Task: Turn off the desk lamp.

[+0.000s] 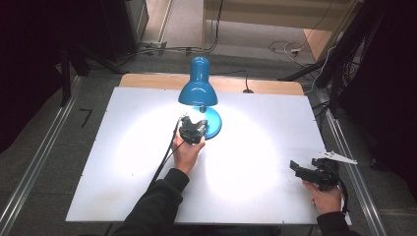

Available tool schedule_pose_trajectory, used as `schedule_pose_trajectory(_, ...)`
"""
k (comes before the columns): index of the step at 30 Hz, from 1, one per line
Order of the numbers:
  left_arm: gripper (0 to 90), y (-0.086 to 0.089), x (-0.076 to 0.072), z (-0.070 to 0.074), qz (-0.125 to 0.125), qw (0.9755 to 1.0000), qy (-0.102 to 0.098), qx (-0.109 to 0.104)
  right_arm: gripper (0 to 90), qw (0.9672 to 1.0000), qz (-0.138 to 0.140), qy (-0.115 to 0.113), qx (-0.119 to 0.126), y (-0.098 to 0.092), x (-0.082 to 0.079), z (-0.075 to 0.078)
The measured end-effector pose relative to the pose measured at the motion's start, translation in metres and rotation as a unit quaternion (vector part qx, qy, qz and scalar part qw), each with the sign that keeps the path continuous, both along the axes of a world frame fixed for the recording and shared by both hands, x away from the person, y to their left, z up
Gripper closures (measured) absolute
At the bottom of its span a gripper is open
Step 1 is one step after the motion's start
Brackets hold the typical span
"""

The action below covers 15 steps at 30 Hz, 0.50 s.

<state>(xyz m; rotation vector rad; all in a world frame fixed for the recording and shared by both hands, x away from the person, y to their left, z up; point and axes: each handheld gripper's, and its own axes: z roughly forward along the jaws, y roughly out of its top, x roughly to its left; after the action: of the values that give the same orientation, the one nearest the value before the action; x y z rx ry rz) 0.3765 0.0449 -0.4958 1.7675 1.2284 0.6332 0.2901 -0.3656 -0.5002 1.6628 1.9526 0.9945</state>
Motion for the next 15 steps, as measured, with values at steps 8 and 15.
schedule_pose_trajectory(8, 90.0, 0.0095, -0.0007, 0.0021, 0.011, 0.9999, 0.007, 0.002, 6.4, 1.0000, 0.003, -0.002, -0.001, 0.0021, 0.0003, 0.0011)
schedule_pose_trajectory(15, 90.0, 0.0078, 0.0002, -0.0026, 0.012, 0.9997, 0.015, 0.017, 6.4, 1.0000, 0.002, -0.002, -0.001, 0.0020, 0.0002, 0.0010)
